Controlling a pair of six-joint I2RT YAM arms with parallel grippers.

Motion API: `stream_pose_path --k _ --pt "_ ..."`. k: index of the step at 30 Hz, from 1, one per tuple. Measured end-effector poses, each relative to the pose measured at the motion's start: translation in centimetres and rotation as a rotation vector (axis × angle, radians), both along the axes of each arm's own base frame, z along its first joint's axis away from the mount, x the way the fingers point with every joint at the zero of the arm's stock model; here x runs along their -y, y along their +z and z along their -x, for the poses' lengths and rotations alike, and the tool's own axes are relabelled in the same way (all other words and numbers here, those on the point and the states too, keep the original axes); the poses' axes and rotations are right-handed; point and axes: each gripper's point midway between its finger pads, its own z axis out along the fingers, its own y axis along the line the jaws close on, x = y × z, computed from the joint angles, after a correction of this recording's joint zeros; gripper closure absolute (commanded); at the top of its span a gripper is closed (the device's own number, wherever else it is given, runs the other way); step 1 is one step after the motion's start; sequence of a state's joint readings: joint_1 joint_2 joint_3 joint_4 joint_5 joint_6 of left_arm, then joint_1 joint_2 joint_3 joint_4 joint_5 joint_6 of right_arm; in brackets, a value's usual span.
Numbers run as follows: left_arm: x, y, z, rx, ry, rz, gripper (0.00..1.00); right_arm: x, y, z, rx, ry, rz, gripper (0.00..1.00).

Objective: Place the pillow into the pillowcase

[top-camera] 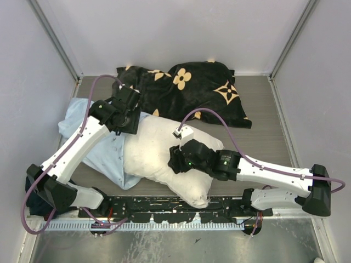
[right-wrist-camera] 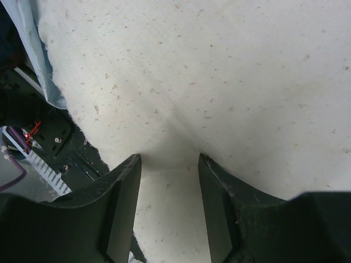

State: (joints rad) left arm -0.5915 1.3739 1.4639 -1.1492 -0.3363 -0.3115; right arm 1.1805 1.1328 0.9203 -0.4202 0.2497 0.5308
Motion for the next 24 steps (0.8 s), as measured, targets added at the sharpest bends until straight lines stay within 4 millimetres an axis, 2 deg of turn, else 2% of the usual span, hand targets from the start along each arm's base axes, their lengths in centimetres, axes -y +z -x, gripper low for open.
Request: stream_pose_path --k 3,9,13,15,18,22,24 --pt "-0.2 -1.0 -0.3 -0.02 -0.003 -0.04 0.49 0.0 0.1 0.0 0.001 0.0 -0.004 0.48" --pt "-0.7 -2.1 -0.5 -0.044 -0.011 -0.093 0.99 0.1 0.2 0.0 0.003 -0.001 -0.006 0.47" --pt "-0.7 -2.4 -0.7 -0.055 -0.013 -0.11 1.0 0.4 0.2 0.0 0.002 -0.013 -0.002 0.47" --pt "-0.3 -1.8 -0.9 -0.05 -0.015 -0.093 1.0 1.2 0.4 -0.2 0.002 -0.05 0.003 0.4" --pt "0.7 0.2 -1.3 -0.015 -0.016 -0.03 1.0 3.3 1.6 -0.5 0.012 -0.135 -0.011 0.25" --pt "2.2 2.8 -1.8 0.027 -0.03 0.064 1.0 7.3 4.3 -0.5 0.031 -0.255 -0.086 0.21" --pt "2.9 3.7 -1.9 0.035 -0.04 0.104 1.0 9.0 5.0 -0.3 0.025 -0.307 -0.116 0.2"
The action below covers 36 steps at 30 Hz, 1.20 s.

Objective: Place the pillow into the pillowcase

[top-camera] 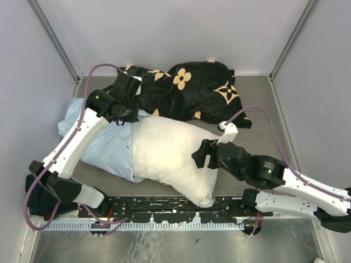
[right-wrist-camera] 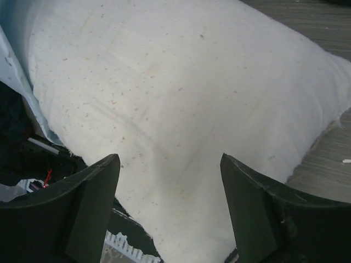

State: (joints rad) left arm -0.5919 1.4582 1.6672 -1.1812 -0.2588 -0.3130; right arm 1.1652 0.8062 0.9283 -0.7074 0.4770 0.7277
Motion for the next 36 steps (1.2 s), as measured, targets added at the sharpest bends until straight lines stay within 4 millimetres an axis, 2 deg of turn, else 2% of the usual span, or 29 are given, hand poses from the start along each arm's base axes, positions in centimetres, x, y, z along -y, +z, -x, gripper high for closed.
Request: stream_pose_path --k 4,7,9,17,23,24,26,29,31,33,36 --pt "1.1 0.2 -0.2 -0.017 -0.019 0.037 1.0 2.8 -0.5 0.4 -0.043 -0.101 -0.016 0.1" --pt "1.9 -0.4 -0.3 -0.047 -0.034 0.051 1.0 4.3 -1.8 0.6 -0.058 -0.154 -0.019 0.03" --pt "2.3 -0.9 -0.3 -0.067 -0.044 0.058 1.0 4.9 -3.1 0.7 -0.066 -0.174 -0.012 0.03" --pt "3.3 -1.7 -0.6 -0.114 -0.062 0.064 1.0 5.1 -7.6 -0.7 -0.152 -0.28 -0.047 0.03" --pt "3.3 -1.4 -0.7 -0.106 -0.065 0.068 1.0 4.7 -8.4 -2.9 -0.243 -0.34 -0.187 0.03" --pt "3.3 -1.4 -0.7 -0.106 -0.066 0.068 1.0 4.5 -8.7 -3.1 -0.254 -0.336 -0.203 0.08" --pt "3.3 -1.4 -0.7 -0.106 -0.069 0.067 1.0 3.4 -9.3 -3.4 -0.281 -0.311 -0.222 0.26" --pt "3.3 -1.4 -0.7 -0.106 -0.072 0.065 1.0 1.5 -10.3 -4.1 -0.317 -0.261 -0.217 0.74" --pt "3.3 -1.5 -0.8 -0.109 -0.075 0.066 1.0 0.4 -10.8 -4.5 -0.328 -0.228 -0.21 0.97" --pt "3.4 -1.7 -0.8 -0.118 -0.076 0.067 1.0 -0.5 -11.1 -4.9 -0.33 -0.193 -0.19 0.99" --pt "3.6 -2.0 -1.2 -0.132 -0.076 0.068 1.0 -1.0 -10.2 -5.6 -0.292 -0.147 -0.145 0.99"
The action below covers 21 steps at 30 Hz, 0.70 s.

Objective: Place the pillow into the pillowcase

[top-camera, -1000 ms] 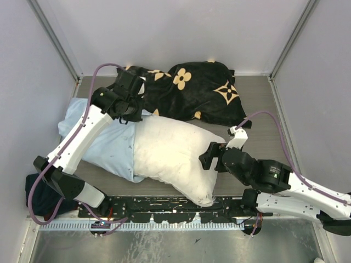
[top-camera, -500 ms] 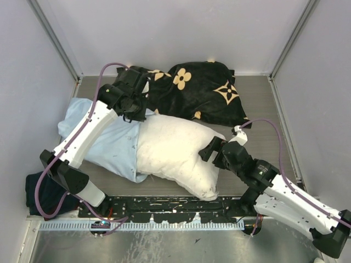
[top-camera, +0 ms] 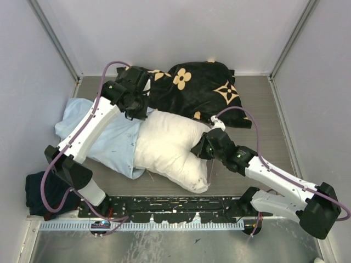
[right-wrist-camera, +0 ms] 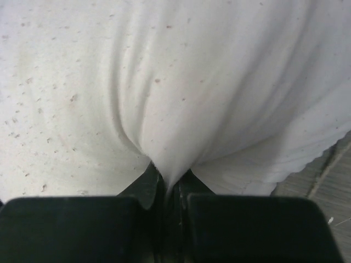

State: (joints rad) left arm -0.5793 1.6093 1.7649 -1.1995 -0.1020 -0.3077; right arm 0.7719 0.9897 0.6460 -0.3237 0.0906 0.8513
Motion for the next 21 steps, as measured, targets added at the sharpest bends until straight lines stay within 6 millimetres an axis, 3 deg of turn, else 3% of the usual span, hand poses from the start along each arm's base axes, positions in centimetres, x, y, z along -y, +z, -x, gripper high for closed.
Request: stream_pose_path --k 4,9,16,21 --pt "0.8 0.7 -1.2 0.001 -0.001 0.012 1.0 0.1 2.0 -1.1 0.102 0.073 0.09 0.99" --pt "2.4 3.7 -3.1 0.057 -0.004 0.077 1.0 -0.8 5.8 -2.8 0.221 0.179 0.179 0.99" --pt "3.7 6.4 -3.8 0.089 0.004 0.152 1.0 -5.6 13.2 -5.3 0.39 0.306 0.172 0.99" --pt "4.4 7.8 -3.8 0.099 0.013 0.209 1.0 -8.8 16.3 -5.0 0.46 0.385 0.146 0.99"
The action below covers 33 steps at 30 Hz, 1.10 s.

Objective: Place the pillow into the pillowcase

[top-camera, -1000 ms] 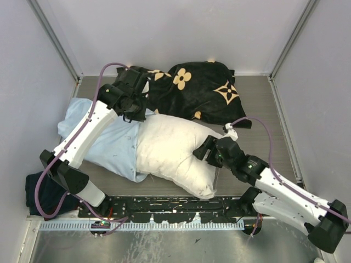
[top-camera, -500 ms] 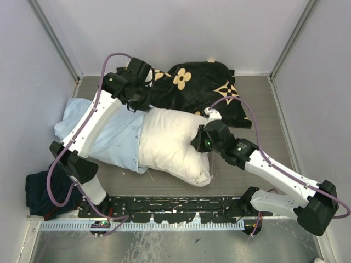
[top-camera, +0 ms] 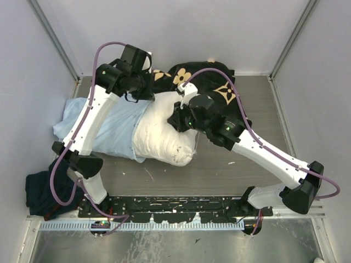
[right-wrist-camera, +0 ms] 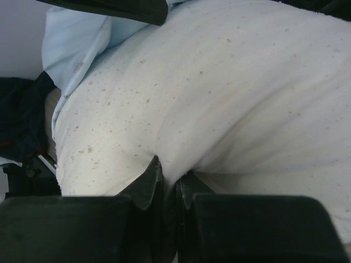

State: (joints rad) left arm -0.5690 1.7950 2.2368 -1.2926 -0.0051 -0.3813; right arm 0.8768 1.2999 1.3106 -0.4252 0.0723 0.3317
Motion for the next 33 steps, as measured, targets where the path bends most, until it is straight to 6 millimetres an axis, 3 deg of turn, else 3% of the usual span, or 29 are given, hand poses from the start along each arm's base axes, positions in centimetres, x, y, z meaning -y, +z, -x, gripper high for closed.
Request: stream_pose_path --k 6,10,16,21,26,33 --pt "0.9 1.8 0.0 0.015 0.002 0.084 1.0 -0.5 1.1 -0.4 0.041 0.019 -0.002 1.0" --pt "1.5 3.8 0.0 0.044 0.011 0.148 1.0 0.1 2.0 -1.0 0.077 -0.008 -0.001 1.0" --pt "3.5 6.9 0.1 0.065 -0.004 0.317 1.0 3.7 6.2 -1.7 0.175 -0.097 -0.071 1.0" --pt "4.9 9.4 0.7 0.072 -0.036 0.433 1.0 4.0 8.5 -1.7 0.236 -0.109 -0.159 0.99" --pt "5.1 8.5 0.4 0.038 -0.02 0.448 1.0 1.6 5.3 -2.5 0.182 -0.08 -0.206 0.99" --pt "4.8 7.3 0.2 0.001 0.004 0.431 1.0 -2.1 -2.3 -3.9 0.027 -0.03 -0.155 0.99"
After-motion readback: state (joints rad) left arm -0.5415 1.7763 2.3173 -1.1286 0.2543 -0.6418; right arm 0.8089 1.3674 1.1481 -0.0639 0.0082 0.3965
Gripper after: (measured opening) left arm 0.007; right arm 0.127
